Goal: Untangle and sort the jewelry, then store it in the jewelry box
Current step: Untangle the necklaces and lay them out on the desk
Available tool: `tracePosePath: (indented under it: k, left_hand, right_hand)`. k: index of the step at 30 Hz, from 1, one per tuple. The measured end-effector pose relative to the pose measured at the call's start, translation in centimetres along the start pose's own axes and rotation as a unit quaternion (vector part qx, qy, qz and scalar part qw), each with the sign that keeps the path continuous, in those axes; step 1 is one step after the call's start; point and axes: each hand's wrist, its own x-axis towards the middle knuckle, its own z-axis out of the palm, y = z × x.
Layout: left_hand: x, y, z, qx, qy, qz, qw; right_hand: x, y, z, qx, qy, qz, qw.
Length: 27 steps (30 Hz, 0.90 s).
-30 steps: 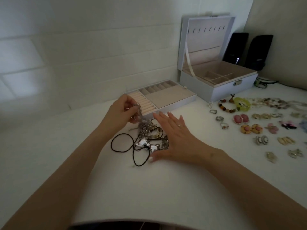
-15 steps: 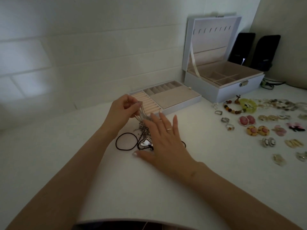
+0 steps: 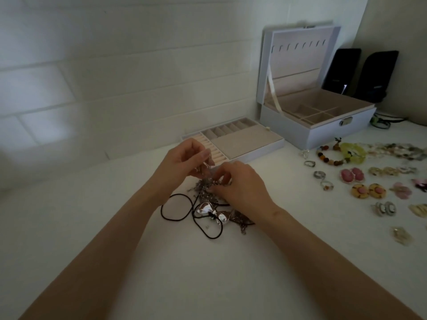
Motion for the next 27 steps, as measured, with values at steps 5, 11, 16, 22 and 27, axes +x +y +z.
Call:
tracePosePath:
  k: [5,11,16,22,27]
  left_hand:
    - [0.3,0.1,-0.1,-0.004,0.055,0.013,0.998]
    - [0.2,-0.1,-0.4,0.008,0.062,-0.003,0.998]
    - [0.4,-0.8,-0.7,0.117,0.063,-0.019,0.991]
    - [0.0,-1.2,-0.6,0.357,-0.01,0.009,0.934]
    - [-0.5,0.7,0.8,0.191,-0.055,-0.005,0.98]
  right_hand:
    - [-0.4,0.2,-1.3,0.142,-0.016,0.023,0.989]
    - [0.0,0.5,-3.3,0.415,-0.006,0.104,0.904]
    - [-0.1,0.7,-4.0,0.543,-0.038,0.111,0.832]
    - [-0.2,0.8,-4.0,0.53,-0.069,0.099,0.839]
    - [-0.3,0.8,-3.6,0.47,-0.024,0.056,0.88]
